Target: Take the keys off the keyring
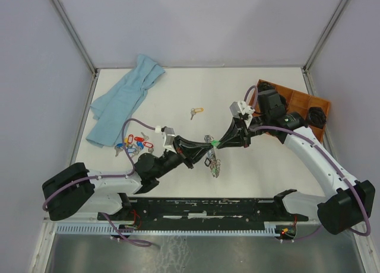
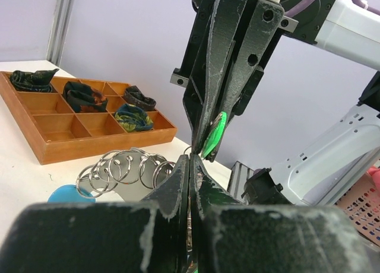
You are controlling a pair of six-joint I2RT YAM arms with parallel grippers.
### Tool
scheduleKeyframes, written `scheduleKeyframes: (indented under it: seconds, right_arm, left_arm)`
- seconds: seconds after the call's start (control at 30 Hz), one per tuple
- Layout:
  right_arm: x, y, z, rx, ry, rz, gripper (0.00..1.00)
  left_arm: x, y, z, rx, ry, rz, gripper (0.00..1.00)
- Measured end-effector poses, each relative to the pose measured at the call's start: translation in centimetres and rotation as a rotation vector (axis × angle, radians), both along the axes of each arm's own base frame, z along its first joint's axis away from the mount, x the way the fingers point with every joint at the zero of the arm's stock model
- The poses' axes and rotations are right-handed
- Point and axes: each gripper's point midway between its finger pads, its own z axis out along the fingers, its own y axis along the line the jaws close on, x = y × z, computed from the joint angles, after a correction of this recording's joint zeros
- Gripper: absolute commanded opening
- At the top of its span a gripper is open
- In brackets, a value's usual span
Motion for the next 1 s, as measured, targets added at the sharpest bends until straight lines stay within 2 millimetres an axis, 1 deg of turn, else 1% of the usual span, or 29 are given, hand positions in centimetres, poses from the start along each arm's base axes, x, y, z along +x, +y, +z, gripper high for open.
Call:
scheduleKeyframes:
  seconds: [0.13,0.23,0.37,0.57,0.73,0.8,0.87,0.93,1.0]
  right_arm:
    - [0.3,0.0,-0.1,-0.021,0.037,-0.026,0.01]
    - [0.3,-0.1,-0.2,-0.036,0.061,-0.041,0.01]
    - [0.3,-0.1,-0.2,-0.043,0.075,-0.048,0.01]
    - [0.1,-0.3,-0.5,-0.062,0.090,-0.056,0.01]
    - [-0.4,-0.7,-0.3,-0.076,0.061,-0.041,0.01]
    - [-0.7,-0.9,-0.2,-0.081,0.040,-0.029,0.01]
    - [-0.9,-1.1,0.0,-0.083,0.016,-0.015,0.01]
    - [-1.1,-1.2,0.1,-0.085,-0.004,-0.002,0.01]
    - [-1.4,-1.3,0.1,-0.088,-0.019,0.011,0.01]
  left_arm:
    - [0.1,-0.2,-0.3,0.003,-0.003,-0.001,0.03]
    - [0.1,-0.4,-0.7,0.013,-0.005,-0.009,0.09]
    - [-0.1,-0.4,-1.0,0.015,-0.011,-0.014,0.22]
    - [-0.4,0.2,-1.1,0.025,-0.046,-0.009,0.46]
    - [-1.4,1.1,-0.8,0.056,-0.129,-0.016,0.51]
    - [-1.9,1.2,-0.8,0.099,-0.184,-0.023,0.54]
    - [-2.4,1.2,-1.4,0.154,-0.247,-0.041,0.60]
    - [-2.8,0.9,-2.3,0.217,-0.307,-0.063,0.62]
    - [-3.0,0.7,-3.2,0.270,-0.353,-0.078,0.63]
